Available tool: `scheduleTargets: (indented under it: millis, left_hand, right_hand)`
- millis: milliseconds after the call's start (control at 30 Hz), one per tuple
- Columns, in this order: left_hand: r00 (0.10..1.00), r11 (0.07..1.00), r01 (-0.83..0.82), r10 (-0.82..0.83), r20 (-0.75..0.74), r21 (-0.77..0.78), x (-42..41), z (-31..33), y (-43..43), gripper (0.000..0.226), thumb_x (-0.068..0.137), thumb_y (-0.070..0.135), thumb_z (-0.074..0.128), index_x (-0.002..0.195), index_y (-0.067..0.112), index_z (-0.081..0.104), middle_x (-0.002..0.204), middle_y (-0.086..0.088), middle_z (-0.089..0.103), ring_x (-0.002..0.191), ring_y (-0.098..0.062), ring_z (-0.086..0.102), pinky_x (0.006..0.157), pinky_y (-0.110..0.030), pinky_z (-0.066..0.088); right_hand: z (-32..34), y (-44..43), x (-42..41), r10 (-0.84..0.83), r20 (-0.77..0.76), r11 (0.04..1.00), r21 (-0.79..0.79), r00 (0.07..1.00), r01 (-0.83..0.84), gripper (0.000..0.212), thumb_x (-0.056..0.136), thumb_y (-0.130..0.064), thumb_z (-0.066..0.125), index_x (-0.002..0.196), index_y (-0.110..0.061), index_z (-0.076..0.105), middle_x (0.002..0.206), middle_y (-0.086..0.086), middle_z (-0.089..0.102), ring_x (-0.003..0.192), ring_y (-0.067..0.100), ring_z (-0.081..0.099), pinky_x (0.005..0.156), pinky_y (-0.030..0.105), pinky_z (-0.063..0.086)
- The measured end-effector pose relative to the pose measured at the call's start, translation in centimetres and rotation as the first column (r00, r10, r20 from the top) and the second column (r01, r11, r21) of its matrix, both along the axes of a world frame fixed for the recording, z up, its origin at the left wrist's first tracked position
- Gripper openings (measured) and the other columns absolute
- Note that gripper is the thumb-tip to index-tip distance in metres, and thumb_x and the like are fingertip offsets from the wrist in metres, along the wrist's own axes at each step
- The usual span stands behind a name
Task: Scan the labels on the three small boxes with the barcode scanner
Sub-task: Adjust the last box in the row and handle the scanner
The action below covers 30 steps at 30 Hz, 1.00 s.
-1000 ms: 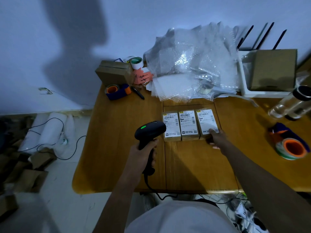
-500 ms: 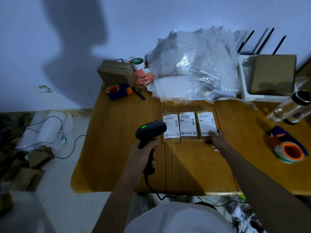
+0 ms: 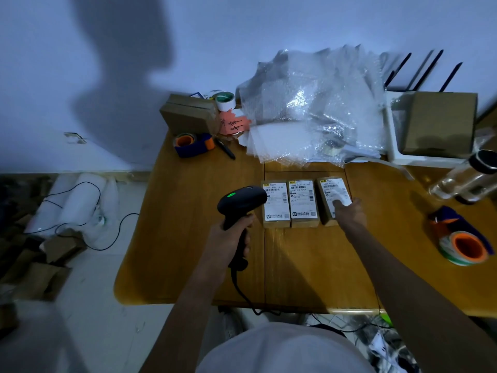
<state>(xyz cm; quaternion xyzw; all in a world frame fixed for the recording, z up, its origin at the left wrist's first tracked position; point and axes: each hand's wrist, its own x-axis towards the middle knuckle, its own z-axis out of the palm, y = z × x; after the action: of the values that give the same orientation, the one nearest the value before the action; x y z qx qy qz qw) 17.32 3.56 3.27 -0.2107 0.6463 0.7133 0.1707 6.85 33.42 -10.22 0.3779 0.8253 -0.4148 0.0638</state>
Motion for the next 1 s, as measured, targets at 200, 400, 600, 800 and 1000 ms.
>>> scheduleTargets:
  millis: [200,400,600,800,1000]
  left_hand:
    - [1.000,1.000,-0.001,0.001,0.001,-0.003,0.1,0.0,-0.3,0.024,0.090,0.033,0.073,0.092,0.009,0.068,0.065,-0.005,0.059,0.051,-0.015,0.054,0.052,-0.026,0.048]
    - [1.000,1.000,0.010,-0.010,0.013,-0.003,0.5,-0.3,0.0,0.023,0.090,0.032,0.073,0.090,0.010,0.067,0.064,-0.004,0.058,0.051,-0.015,0.054,0.054,-0.027,0.047]
    - [0.999,0.999,0.040,-0.040,0.024,-0.008,0.6,-0.4,0.6,0.022,0.091,0.031,0.072,0.090,0.009,0.067,0.063,-0.004,0.059,0.051,-0.014,0.054,0.052,-0.025,0.048]
    - [0.998,0.998,0.059,-0.058,0.018,-0.010,0.6,-0.3,0.8,0.023,0.091,0.033,0.072,0.091,0.010,0.068,0.065,-0.004,0.059,0.052,-0.015,0.054,0.055,-0.027,0.048]
    - [0.998,0.998,0.067,-0.067,0.010,-0.020,0.7,-0.4,0.9,0.025,0.091,0.033,0.071,0.093,0.009,0.067,0.065,-0.004,0.059,0.052,-0.015,0.054,0.056,-0.028,0.048]
  right_hand:
    - [-0.4,1.0,1.2,0.078,0.139,0.992,0.092,0.987,-0.091,0.060,0.090,-0.037,0.069,0.137,-0.010,0.041,0.125,0.020,0.062,0.107,0.040,0.065,0.082,0.049,0.059]
    - [-1.7,2.2,1.6,0.114,0.132,0.990,0.068,0.985,-0.123,0.075,0.084,-0.046,0.075,0.141,-0.014,0.036,0.130,0.020,0.061,0.112,0.041,0.063,0.086,0.052,0.057]
    - [-3.2,2.7,1.3,0.060,0.121,0.984,-0.172,0.991,-0.038,0.075,0.081,-0.034,0.082,0.139,-0.011,0.040,0.120,0.014,0.067,0.088,0.026,0.072,0.073,0.045,0.062]
    - [-3.1,2.4,1.7,0.078,0.104,0.968,-0.246,0.992,-0.050,0.069,0.085,-0.026,0.079,0.140,-0.007,0.041,0.121,0.016,0.067,0.078,0.020,0.066,0.053,0.030,0.045]
    - [-3.5,2.3,1.8,0.074,0.095,0.969,-0.242,0.993,-0.049,0.076,0.082,-0.035,0.080,0.141,-0.009,0.039,0.124,0.018,0.064,0.090,0.026,0.069,0.054,0.032,0.049]
